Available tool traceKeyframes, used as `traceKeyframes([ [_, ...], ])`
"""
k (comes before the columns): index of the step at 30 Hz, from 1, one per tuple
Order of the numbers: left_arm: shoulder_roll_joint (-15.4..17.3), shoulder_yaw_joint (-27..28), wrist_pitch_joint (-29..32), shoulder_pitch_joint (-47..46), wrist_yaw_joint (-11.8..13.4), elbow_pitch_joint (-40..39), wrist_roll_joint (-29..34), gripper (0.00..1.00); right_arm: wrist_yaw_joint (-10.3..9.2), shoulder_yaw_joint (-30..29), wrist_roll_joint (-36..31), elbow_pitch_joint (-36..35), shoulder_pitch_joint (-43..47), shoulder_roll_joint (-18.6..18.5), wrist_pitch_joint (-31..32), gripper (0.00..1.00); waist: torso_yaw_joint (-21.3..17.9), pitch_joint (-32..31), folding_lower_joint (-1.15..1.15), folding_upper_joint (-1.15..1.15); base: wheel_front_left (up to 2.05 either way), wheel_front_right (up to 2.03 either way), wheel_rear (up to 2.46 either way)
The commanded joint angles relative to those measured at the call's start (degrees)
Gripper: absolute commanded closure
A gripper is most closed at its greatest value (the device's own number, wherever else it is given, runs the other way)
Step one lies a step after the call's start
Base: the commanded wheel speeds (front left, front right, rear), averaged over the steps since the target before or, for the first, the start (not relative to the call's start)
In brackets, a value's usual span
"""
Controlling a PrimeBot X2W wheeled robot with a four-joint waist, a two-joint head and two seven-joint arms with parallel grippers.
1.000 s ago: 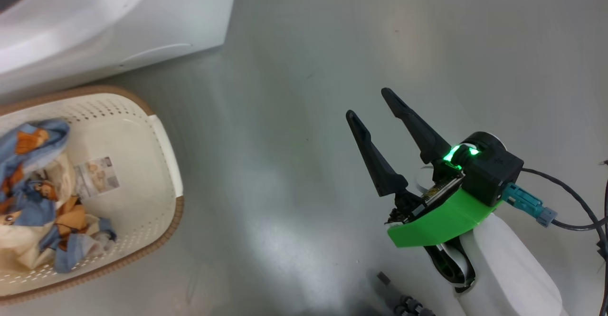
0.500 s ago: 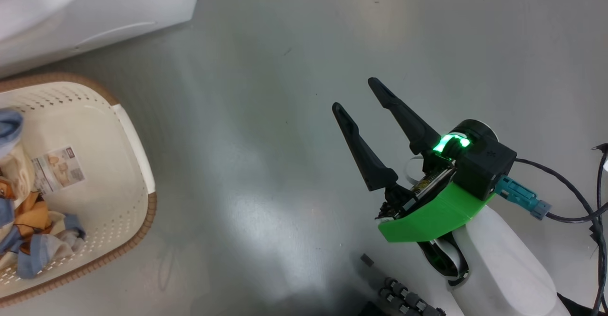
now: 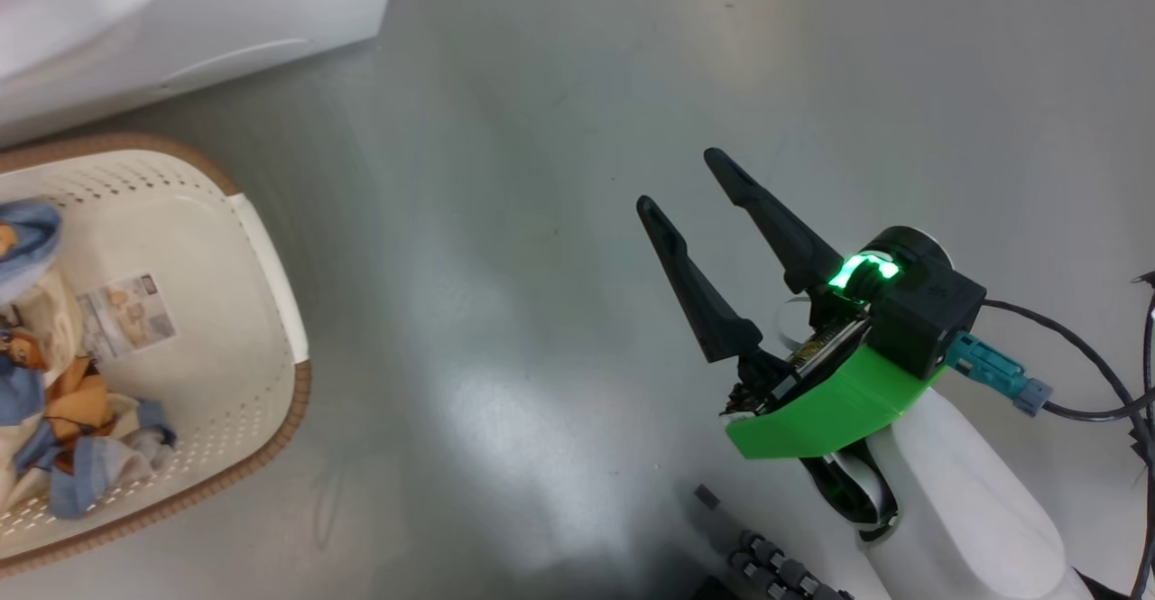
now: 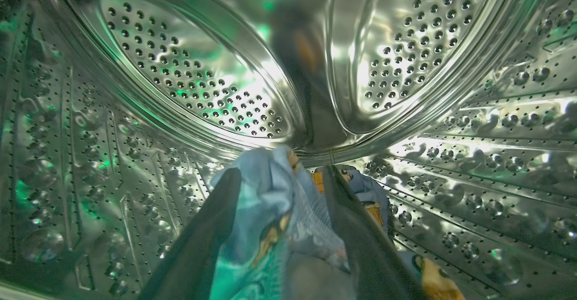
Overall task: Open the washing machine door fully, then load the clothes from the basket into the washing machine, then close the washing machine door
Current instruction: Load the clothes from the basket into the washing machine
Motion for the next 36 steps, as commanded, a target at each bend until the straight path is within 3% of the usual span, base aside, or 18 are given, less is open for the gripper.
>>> traceKeyframes([
  [1,2.11,0.99,-0.67,-0.93,-0.28,-0.92,-0.39,0.0,0.09,0.8,0.77,-1.08,0.99,-0.36,-0.68,0.0,0.52,-0.53,0.0,0.0,0.0,0.0,0.0],
  [13,-0.46,2.0,-6.87,6.99,-0.92,-0.3,-3.8,0.0,0.09,-1.87,-0.44,-0.48,3.7,-1.64,-0.68,0.0,3.95,-6.02,0.0,0.0,0.0,0.0,0.0],
  [21,-2.97,3.27,-9.86,18.93,-0.1,-6.27,-7.22,0.0,0.09,-4.24,-1.56,-0.16,6.61,-2.0,-0.68,0.0,6.32,-10.68,0.0,0.0,0.0,0.0,0.0],
  [27,-3.14,4.13,-11.53,31.27,2.5,-16.94,-8.13,0.0,0.09,-5.67,-2.52,-0.15,8.84,-2.06,-0.68,0.0,7.79,-14.23,0.0,0.0,0.0,0.0,0.0],
  [36,-3.26,4.86,-12.41,54.44,10.43,-38.1,-7.02,0.0,0.09,-7.78,-3.82,0.07,12.23,-2.17,-0.68,0.0,9.59,-20.11,0.0,0.0,0.0,0.0,0.0],
])
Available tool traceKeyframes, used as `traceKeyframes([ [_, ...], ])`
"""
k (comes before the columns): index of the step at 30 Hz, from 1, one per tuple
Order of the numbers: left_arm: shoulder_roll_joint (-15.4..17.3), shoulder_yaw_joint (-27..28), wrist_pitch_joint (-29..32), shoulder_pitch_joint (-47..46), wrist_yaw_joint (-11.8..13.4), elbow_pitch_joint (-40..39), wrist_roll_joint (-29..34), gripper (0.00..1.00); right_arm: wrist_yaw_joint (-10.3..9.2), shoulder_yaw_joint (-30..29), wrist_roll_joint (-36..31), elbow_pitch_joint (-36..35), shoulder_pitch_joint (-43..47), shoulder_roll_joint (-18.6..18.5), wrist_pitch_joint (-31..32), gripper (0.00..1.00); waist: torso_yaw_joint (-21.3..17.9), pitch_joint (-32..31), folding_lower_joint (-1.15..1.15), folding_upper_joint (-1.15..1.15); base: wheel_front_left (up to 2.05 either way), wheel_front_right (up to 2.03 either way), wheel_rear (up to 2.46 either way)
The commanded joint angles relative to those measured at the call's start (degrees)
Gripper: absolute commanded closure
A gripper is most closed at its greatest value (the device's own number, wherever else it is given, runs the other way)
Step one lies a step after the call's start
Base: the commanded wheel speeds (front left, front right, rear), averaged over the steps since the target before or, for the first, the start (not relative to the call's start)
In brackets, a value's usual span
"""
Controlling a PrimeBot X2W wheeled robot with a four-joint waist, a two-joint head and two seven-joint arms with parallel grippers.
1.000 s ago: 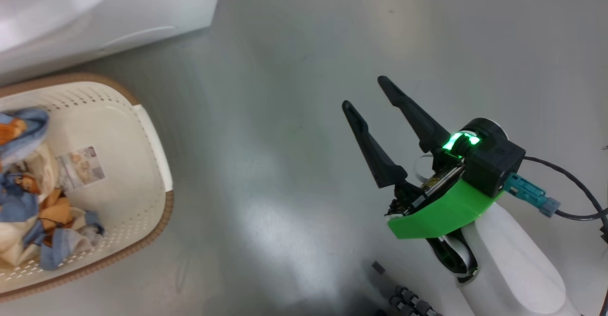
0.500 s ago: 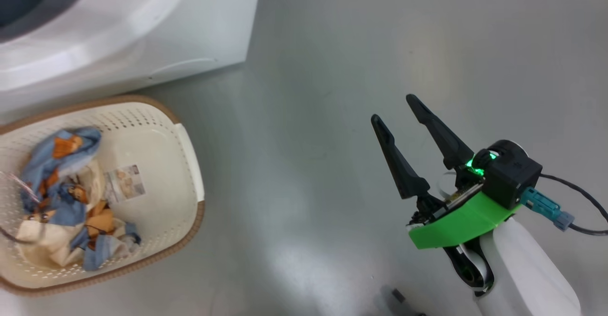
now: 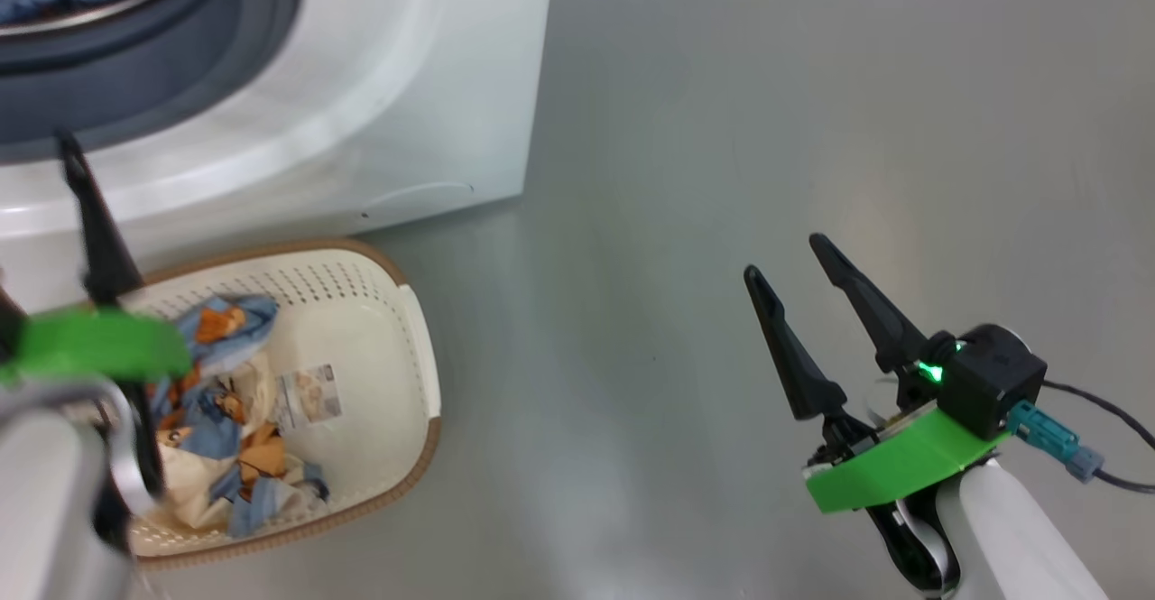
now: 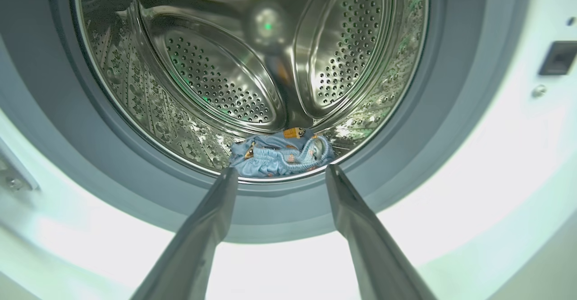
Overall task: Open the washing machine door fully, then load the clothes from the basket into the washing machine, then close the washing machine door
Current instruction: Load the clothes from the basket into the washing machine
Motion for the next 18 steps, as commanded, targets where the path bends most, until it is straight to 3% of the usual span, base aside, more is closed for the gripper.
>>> traceKeyframes([
  [1,2.32,1.75,-0.45,2.96,1.56,-3.89,1.0,0.0,0.09,0.45,-1.03,-1.02,2.17,-0.36,-0.68,0.0,1.63,-3.14,0.0,0.0,0.0,0.0,0.0],
  [8,1.18,-0.12,-0.57,16.03,5.32,-13.98,2.38,0.0,0.09,-0.34,-2.03,-0.25,4.95,-0.65,-0.68,0.0,3.05,-7.94,0.0,0.0,0.0,0.0,0.0],
  [18,-0.78,-2.79,-0.67,25.56,4.77,-17.39,1.97,0.0,0.09,-2.18,-3.32,0.45,9.53,-0.82,-0.68,0.0,5.42,-14.51,0.0,0.0,0.0,0.0,0.0],
])
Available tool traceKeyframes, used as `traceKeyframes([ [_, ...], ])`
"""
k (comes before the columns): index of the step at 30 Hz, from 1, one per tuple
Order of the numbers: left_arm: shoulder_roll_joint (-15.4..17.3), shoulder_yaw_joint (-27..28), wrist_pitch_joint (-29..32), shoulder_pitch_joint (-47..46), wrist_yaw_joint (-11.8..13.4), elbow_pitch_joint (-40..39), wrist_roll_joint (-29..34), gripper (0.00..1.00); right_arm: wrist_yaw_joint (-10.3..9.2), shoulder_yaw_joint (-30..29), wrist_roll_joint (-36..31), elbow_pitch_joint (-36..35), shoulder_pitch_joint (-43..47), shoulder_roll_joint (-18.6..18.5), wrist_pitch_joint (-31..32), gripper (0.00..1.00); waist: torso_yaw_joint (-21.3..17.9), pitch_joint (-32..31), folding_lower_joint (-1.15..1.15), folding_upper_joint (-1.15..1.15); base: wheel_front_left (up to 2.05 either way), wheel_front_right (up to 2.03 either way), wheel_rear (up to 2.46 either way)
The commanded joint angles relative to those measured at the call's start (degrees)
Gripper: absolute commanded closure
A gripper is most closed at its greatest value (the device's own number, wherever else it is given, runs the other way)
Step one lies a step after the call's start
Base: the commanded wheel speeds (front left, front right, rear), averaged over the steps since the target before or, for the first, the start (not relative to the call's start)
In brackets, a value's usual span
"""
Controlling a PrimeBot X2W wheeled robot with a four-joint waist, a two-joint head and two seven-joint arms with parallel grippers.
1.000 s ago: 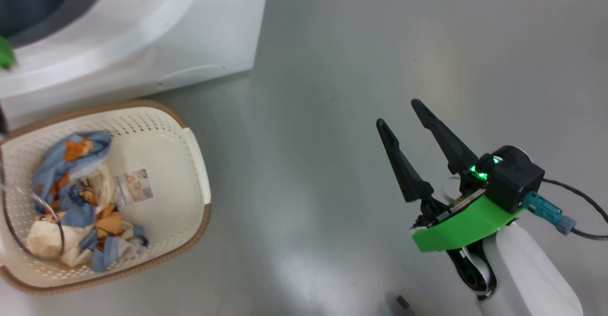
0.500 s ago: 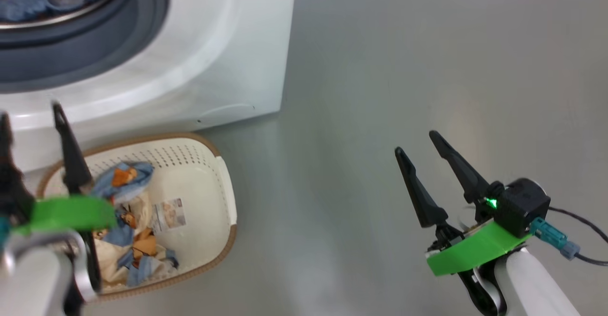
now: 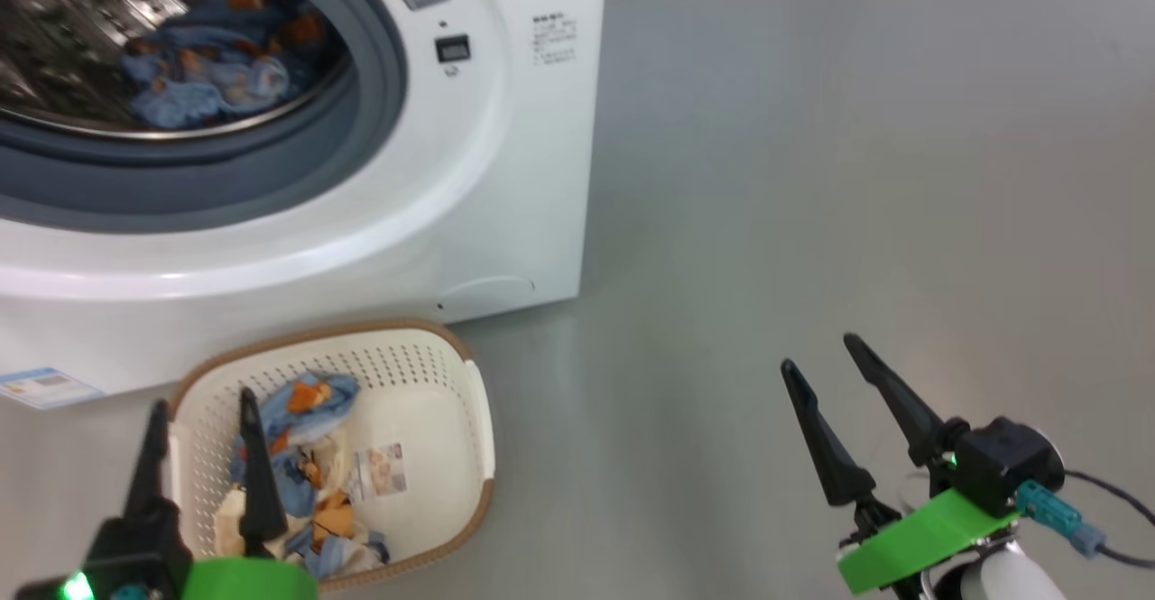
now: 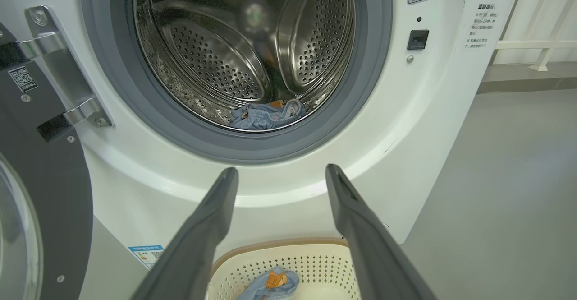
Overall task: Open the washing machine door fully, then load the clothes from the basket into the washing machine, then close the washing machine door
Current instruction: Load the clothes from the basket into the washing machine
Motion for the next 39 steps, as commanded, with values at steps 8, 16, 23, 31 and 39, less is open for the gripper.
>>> traceKeyframes([
  [8,-0.32,1.17,-0.67,4.78,-1.88,-0.18,1.07,0.0,0.09,-0.72,-2.22,-1.76,5.13,-0.07,-0.26,0.0,3.72,-8.2,0.0,0.0,0.0,0.0,0.0],
  [16,-1.87,1.21,-0.68,8.03,-4.58,1.18,1.64,0.0,0.09,-2.29,-3.69,-4.07,8.94,0.95,1.89,0.0,4.9,-12.75,0.0,0.0,0.0,0.0,0.0],
  [23,-2.37,2.25,-0.68,9.29,-7.19,2.44,2.14,0.0,0.09,-3.34,-4.85,-6.39,11.27,1.95,3.76,0.0,5.47,-15.29,0.0,0.0,0.0,0.0,0.0],
  [31,-3.22,2.95,-0.68,9.54,-8.35,2.45,3.19,0.0,0.09,-4.28,-5.7,-8.1,13.0,2.87,4.8,0.0,5.88,-16.58,0.0,0.0,0.0,0.0,0.0],
  [39,-3.4,3.75,-0.69,9.88,-8.93,2.44,3.68,0.0,0.09,-4.88,-6.25,-9.07,13.88,3.51,5.35,0.0,5.86,-16.95,0.0,0.0,0.0,0.0,0.0],
])
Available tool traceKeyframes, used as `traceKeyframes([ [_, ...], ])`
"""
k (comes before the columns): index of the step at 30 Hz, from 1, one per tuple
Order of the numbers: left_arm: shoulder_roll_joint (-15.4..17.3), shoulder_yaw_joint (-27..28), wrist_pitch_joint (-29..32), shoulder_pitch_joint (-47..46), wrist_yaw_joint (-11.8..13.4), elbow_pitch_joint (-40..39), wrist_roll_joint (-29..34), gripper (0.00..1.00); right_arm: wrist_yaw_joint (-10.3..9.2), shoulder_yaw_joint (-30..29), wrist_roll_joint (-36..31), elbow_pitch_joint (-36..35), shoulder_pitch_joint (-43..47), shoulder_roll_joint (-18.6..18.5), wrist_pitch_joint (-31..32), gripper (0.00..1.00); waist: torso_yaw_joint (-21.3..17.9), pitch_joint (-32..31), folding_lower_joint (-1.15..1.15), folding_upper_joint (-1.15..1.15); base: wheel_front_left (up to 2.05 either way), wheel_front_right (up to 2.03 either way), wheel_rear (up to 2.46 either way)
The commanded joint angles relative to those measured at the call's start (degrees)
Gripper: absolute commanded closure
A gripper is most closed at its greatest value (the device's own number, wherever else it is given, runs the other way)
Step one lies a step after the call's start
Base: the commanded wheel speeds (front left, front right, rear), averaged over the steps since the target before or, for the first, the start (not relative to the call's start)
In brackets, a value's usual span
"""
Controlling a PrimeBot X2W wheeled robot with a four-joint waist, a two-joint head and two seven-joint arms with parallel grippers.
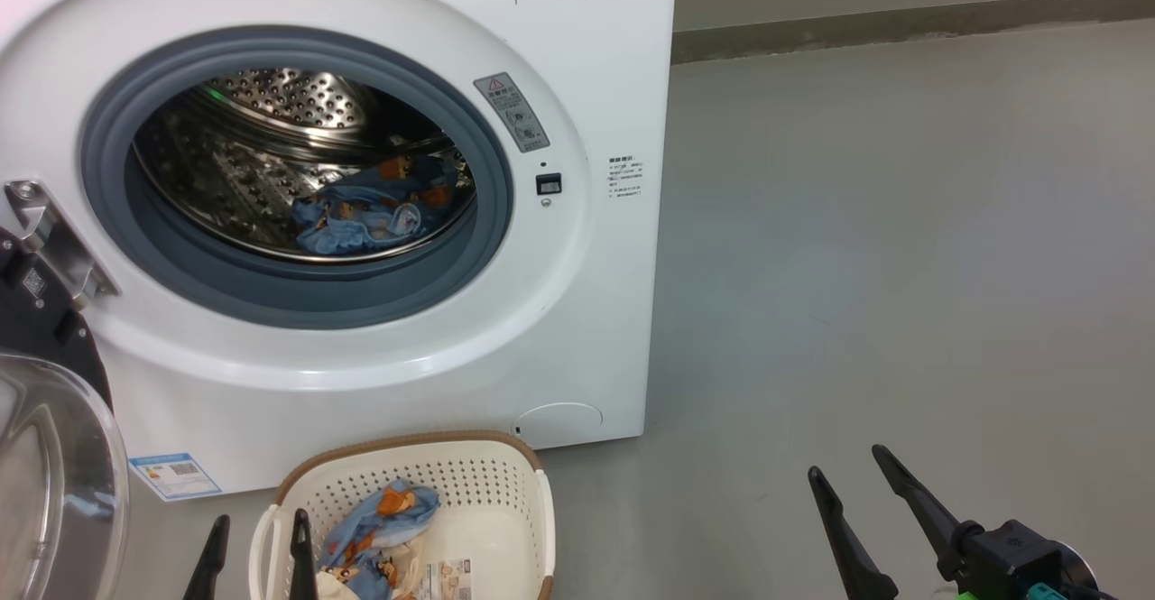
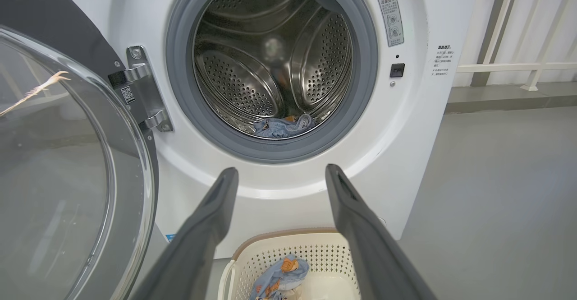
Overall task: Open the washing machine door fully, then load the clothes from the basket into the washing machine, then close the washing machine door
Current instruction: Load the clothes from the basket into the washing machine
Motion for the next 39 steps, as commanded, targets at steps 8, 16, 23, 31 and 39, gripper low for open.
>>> traceKeyframes([
  [8,0.21,2.81,-0.53,-1.4,-0.84,-0.94,0.89,0.0,0.09,0.81,-0.38,-2.02,-0.76,-0.24,0.35,0.0,0.1,0.12,0.0,0.0,0.0,0.0,0.0],
  [16,-0.48,3.02,-0.53,-1.68,-1.36,-0.62,1.22,0.0,0.09,0.75,-0.44,-2.19,-0.61,-0.17,0.44,0.0,0.16,0.42,0.0,0.0,0.0,0.0,0.0],
  [23,-1.38,3.29,-0.53,-2.6,-2.3,0.74,1.52,0.0,0.09,0.94,-0.29,-2.39,-0.91,-0.39,0.51,0.0,0.05,1.51,0.0,0.0,0.0,0.0,0.0],
  [31,-3.94,1.81,-0.53,-5.92,-4.32,5.51,2.06,0.0,0.09,1.01,0.25,-3.23,-2.15,-1.17,0.45,0.0,-0.36,5.77,0.0,0.0,0.0,0.0,0.0],
  [39,-7.96,0.53,-0.53,-13.78,-8.27,17.16,2.48,0.0,0.09,1.18,1.24,-4.3,-5.66,-2.65,-0.22,0.0,-1.55,13.52,0.0,0.0,0.0,0.0,0.0],
])
